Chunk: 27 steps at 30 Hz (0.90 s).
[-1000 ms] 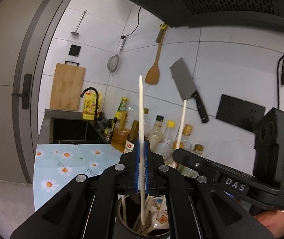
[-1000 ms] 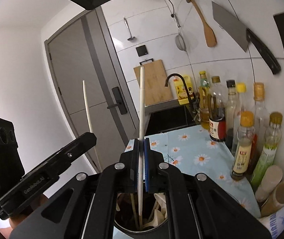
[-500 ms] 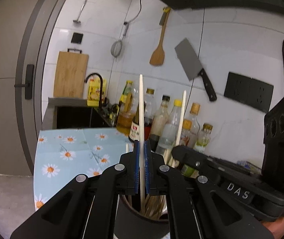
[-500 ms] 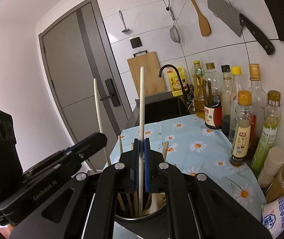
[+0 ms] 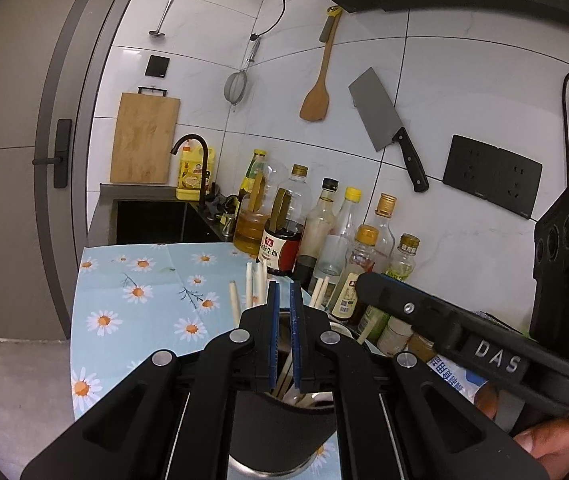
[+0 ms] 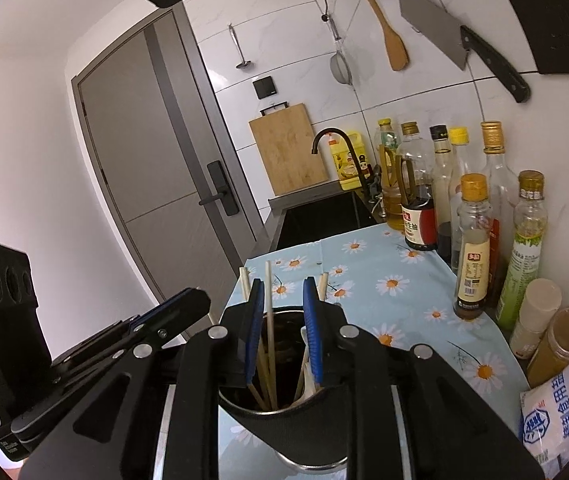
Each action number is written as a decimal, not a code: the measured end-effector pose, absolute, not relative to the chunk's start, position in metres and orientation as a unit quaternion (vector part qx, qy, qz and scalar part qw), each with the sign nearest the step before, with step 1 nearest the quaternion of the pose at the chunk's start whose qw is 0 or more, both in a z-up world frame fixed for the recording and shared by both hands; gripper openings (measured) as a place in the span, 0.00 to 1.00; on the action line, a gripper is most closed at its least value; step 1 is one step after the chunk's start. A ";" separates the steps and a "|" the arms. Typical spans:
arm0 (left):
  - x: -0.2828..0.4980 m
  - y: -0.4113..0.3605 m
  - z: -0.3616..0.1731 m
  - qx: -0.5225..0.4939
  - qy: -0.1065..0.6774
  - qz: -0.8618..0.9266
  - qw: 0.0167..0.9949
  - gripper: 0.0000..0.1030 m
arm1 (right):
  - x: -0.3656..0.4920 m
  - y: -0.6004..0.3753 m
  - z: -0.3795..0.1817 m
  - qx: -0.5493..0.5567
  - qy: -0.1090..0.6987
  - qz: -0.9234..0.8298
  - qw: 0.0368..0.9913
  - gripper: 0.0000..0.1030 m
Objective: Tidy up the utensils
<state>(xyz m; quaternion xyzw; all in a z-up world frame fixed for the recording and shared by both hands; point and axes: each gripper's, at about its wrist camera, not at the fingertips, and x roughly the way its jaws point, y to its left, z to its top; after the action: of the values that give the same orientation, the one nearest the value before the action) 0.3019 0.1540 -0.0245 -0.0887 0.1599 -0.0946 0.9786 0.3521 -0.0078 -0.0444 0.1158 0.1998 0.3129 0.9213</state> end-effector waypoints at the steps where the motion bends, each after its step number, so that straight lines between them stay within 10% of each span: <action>1: 0.299 0.154 -0.024 -0.088 0.159 -0.095 0.979 0.04 | 0.350 -0.010 -0.043 0.116 0.200 0.312 0.922 0.21; 10: 0.264 0.154 -0.007 -0.089 0.163 -0.118 0.976 0.06 | 0.311 -0.035 -0.019 0.106 0.197 0.291 0.930 0.29; 12: 0.252 0.154 -0.002 -0.091 0.162 -0.121 0.975 0.21 | 0.300 -0.044 -0.014 0.103 0.199 0.284 0.932 0.33; 27: 0.157 0.106 0.012 -0.089 0.188 -0.032 0.978 0.48 | 0.224 -0.119 -0.003 0.070 0.197 0.337 0.918 0.68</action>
<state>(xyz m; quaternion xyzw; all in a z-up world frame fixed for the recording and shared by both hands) 0.1566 0.1056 0.0120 -0.0886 0.1876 -0.0320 0.9777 0.2244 -0.1186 -0.0034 0.0697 0.1967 0.3368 0.9181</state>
